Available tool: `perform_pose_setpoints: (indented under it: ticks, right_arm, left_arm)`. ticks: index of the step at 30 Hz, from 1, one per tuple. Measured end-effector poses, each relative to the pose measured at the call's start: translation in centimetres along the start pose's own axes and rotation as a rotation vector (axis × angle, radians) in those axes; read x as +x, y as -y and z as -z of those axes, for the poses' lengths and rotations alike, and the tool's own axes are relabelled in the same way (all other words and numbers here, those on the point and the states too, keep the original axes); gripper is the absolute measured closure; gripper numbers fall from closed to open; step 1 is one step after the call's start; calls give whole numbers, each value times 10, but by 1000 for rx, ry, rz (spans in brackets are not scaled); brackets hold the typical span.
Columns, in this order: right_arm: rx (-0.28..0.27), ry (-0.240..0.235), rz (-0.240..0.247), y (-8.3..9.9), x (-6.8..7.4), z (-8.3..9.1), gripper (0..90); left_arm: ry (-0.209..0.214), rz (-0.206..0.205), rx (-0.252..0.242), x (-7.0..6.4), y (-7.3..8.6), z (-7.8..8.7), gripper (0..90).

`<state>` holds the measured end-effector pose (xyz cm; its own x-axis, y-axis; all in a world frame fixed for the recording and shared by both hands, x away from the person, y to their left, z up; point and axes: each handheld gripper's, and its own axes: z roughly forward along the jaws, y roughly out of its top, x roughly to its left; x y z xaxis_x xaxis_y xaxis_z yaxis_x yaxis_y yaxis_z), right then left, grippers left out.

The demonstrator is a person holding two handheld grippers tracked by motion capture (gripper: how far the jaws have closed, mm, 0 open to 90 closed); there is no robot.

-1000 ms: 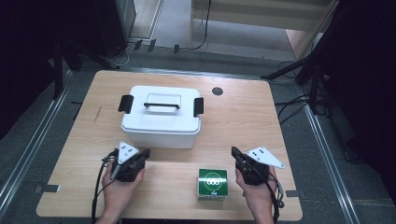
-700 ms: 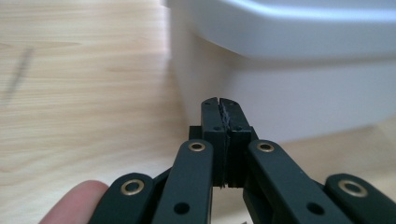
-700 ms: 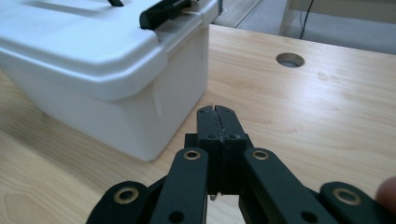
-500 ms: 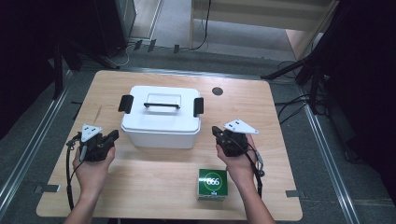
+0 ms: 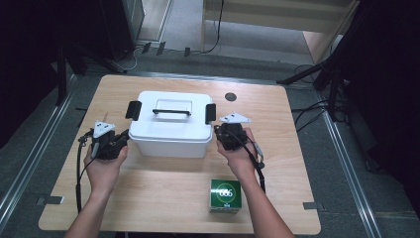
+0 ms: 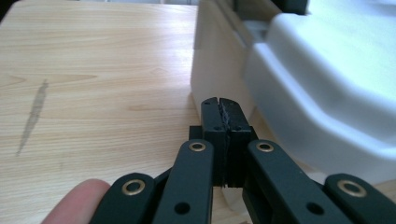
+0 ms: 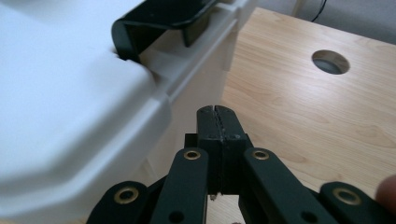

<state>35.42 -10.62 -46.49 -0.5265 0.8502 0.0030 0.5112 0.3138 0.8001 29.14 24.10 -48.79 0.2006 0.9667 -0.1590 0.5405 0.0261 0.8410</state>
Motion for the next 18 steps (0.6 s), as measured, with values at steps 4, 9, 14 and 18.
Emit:
perform_pose_setpoints:
  ticks: [4,9,14,18]
  right_arm:
    - [-3,-20,-6,1,6,-7,900]
    - [3,-50,-29,3,2,-5,900]
    - [0,-49,-38,7,-3,0,900]
    - [-5,-51,-52,12,-9,6,900]
  left_arm:
    - [1,-2,2,-2,0,-1,900]
    - [-5,-14,5,-6,1,-1,900]
    - [7,-26,10,-15,2,-1,900]
    - [16,-34,11,-23,4,-1,900]
